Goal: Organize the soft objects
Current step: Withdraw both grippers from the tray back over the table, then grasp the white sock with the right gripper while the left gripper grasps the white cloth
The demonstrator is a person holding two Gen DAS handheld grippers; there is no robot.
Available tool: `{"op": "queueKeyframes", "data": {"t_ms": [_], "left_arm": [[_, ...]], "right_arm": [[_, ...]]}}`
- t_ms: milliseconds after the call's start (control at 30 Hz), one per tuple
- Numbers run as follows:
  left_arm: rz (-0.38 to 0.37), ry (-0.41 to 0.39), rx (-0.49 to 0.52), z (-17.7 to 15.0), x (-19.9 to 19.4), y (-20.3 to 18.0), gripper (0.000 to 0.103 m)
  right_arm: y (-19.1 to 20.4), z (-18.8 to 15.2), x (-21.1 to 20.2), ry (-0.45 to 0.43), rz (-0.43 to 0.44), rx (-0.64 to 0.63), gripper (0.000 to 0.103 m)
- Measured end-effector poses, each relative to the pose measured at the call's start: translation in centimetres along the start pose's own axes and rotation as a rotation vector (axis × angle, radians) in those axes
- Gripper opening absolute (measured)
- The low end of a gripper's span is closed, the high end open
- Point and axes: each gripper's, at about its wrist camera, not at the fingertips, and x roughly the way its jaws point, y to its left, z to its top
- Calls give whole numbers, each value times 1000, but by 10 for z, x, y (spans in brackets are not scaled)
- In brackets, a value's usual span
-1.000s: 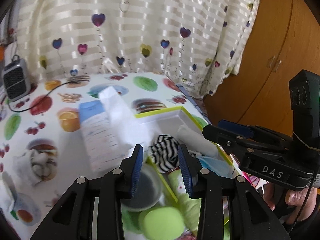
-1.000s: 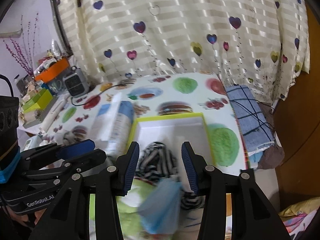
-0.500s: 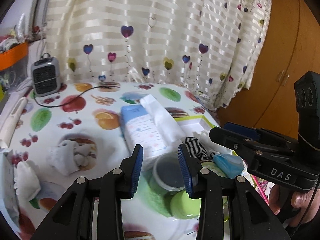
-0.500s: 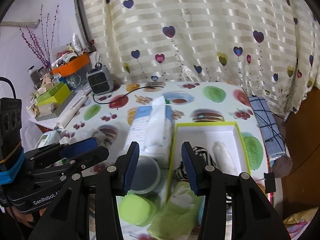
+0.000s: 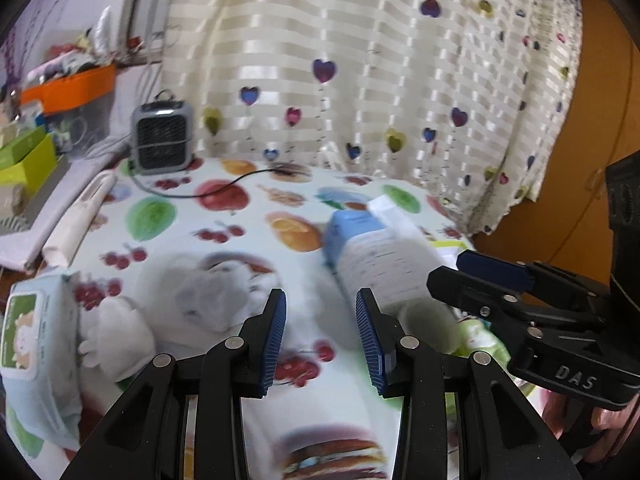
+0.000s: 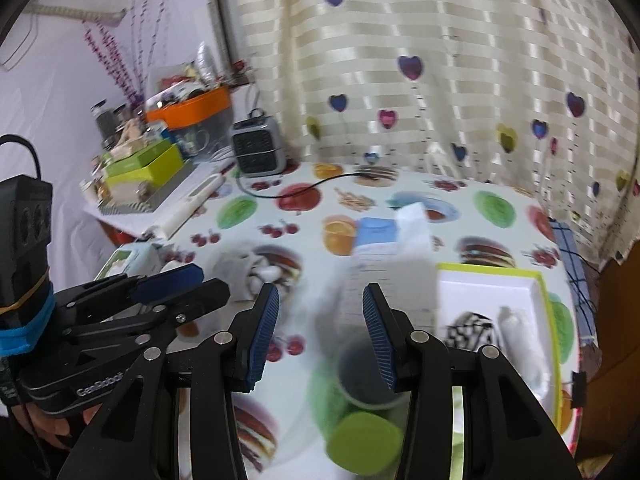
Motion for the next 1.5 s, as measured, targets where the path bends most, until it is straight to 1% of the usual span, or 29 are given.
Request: {"op": "queueKeyframes", "data": {"t_ms": [200, 267, 333, 367, 433, 667, 867, 967, 1233, 1300, 1500], "left_arm": [[67, 24, -46, -12, 4, 34, 35], [82, 30, -62, -16, 4, 44, 37], [100, 31, -77, -19, 4, 55, 42], [113, 29, -86, -22, 3, 62, 43], [130, 28, -96, -24, 3, 70, 45], [185, 27, -139, -35, -1, 97, 47], [221, 11, -160, -38, -3, 112, 51], [237, 5, -174, -38, -2, 119, 55], [267, 33, -192, -37, 18, 134, 56], [288, 27, -177, -36, 21, 134, 56], [313, 25, -152, -32, 27, 132, 57]], "right_arm": [[19, -2, 19, 28, 34, -22, 45], [22, -3, 24, 35, 45, -22, 45], [26, -4, 29, 43, 54, -24, 46], [27, -4, 31, 46, 56, -25, 47], [30, -5, 34, 51, 66, -27, 50], [38, -9, 45, 76, 85, -41, 51], [42, -11, 50, 87, 95, -48, 51], [43, -10, 53, 90, 96, -53, 51], [46, -9, 63, 103, 95, -58, 51], [47, -6, 66, 103, 96, -60, 51], [55, 6, 82, 109, 107, -88, 51]]}}
